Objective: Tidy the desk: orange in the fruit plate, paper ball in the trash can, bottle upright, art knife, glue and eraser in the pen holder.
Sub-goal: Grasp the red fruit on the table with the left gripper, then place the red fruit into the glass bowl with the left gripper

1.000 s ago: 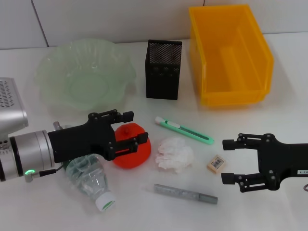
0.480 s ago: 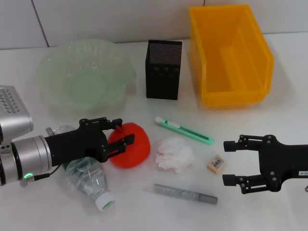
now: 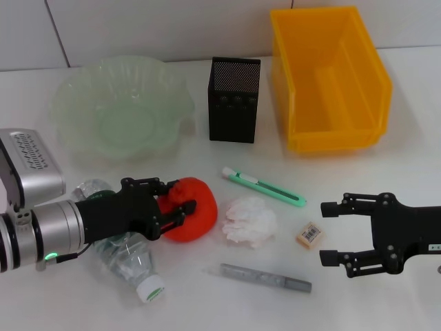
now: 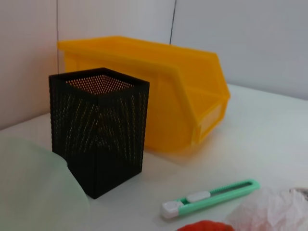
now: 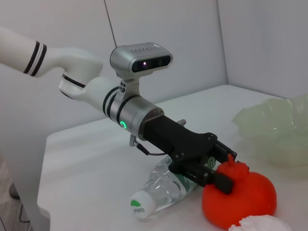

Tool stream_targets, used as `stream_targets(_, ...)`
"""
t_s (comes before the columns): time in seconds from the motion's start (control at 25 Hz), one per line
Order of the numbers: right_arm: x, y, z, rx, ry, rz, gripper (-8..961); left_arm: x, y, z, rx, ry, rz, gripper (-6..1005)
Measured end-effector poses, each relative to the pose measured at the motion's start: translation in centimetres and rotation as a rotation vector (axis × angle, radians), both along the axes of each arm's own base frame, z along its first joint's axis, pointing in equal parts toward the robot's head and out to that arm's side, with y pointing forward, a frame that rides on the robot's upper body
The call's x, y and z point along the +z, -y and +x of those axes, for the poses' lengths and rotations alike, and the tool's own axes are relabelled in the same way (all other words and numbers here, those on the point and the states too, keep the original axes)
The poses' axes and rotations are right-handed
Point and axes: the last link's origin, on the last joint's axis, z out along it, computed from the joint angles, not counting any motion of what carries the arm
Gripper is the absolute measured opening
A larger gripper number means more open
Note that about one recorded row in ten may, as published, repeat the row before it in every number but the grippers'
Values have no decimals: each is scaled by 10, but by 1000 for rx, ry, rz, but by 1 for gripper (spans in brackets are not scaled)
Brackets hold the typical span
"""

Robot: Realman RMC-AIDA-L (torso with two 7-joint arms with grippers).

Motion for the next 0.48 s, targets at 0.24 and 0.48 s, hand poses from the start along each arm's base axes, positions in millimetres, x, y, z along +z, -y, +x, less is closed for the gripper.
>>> stream_targets(0.24,1,-2,0,0,9,10,829,-3,-1,3,-7,0,2,434)
stream_targets(0.48,3,-2,2,-5,13,19,829,5,7,20,-79,96,-36,268)
